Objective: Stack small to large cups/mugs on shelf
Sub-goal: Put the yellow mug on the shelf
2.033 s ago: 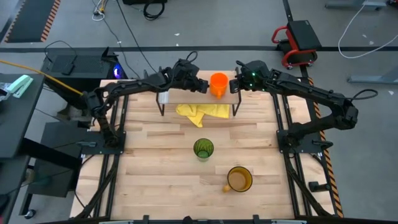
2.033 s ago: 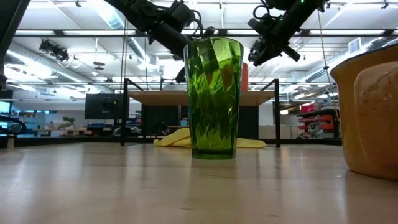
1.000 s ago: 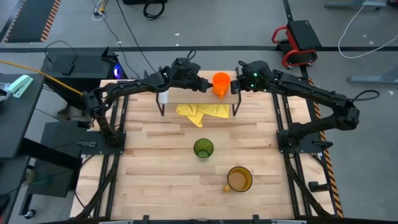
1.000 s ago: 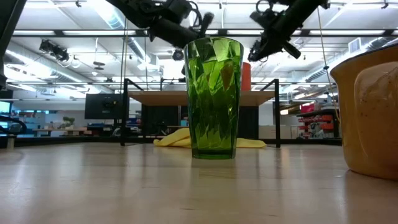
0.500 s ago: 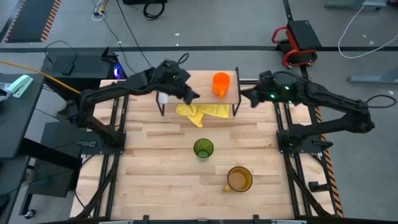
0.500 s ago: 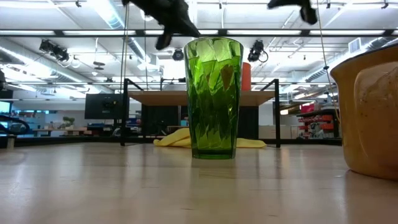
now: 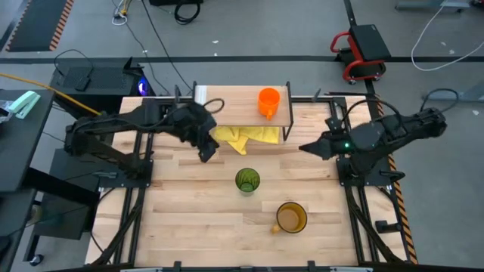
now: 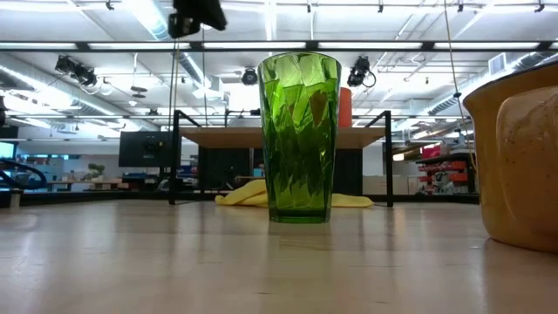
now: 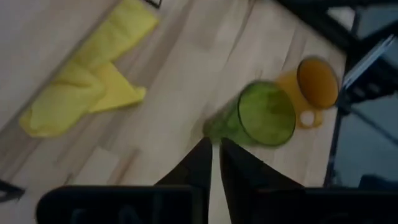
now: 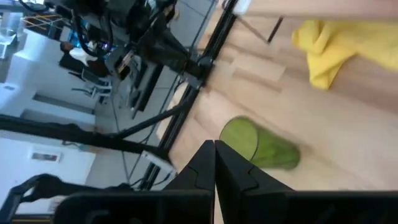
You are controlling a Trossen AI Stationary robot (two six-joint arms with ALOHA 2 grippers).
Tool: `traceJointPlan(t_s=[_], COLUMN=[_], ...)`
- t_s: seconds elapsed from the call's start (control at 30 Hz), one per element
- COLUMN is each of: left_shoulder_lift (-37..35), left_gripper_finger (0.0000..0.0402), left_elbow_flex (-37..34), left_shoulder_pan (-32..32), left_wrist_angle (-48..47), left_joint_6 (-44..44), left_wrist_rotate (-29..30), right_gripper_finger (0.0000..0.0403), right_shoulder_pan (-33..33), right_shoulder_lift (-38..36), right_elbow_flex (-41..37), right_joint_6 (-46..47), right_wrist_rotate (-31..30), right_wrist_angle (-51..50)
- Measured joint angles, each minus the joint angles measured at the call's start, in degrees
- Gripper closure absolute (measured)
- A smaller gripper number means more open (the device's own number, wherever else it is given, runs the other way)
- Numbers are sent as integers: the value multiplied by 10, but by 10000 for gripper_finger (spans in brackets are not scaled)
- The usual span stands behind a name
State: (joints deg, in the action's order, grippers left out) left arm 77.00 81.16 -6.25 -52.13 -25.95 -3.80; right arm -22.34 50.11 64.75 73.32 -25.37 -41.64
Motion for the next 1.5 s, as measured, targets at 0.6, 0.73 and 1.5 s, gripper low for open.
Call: traceJointPlan(t_s=[0.6, 0.73, 1.5], left_shoulder_lift=[-3, -1, 81], left_gripper_finger=[379, 378, 368], left_elbow_flex=[0, 0, -1], left_shoulder_pan=[151, 172, 256], left_wrist_angle=[-34, -33, 21], left_joint_6=[-201, -270, -368], left_wrist_rotate=[130, 179, 220], right_gripper_finger=[398, 398, 277], right_shoulder_pan=[-182, -208, -251], right_shoulder_lift=[76, 127, 298], right_elbow_flex=[135, 222, 239], right_joint_6=[65, 63, 66], right_wrist_rotate=[-18, -16, 124], right_wrist_angle=[-261, -398, -474])
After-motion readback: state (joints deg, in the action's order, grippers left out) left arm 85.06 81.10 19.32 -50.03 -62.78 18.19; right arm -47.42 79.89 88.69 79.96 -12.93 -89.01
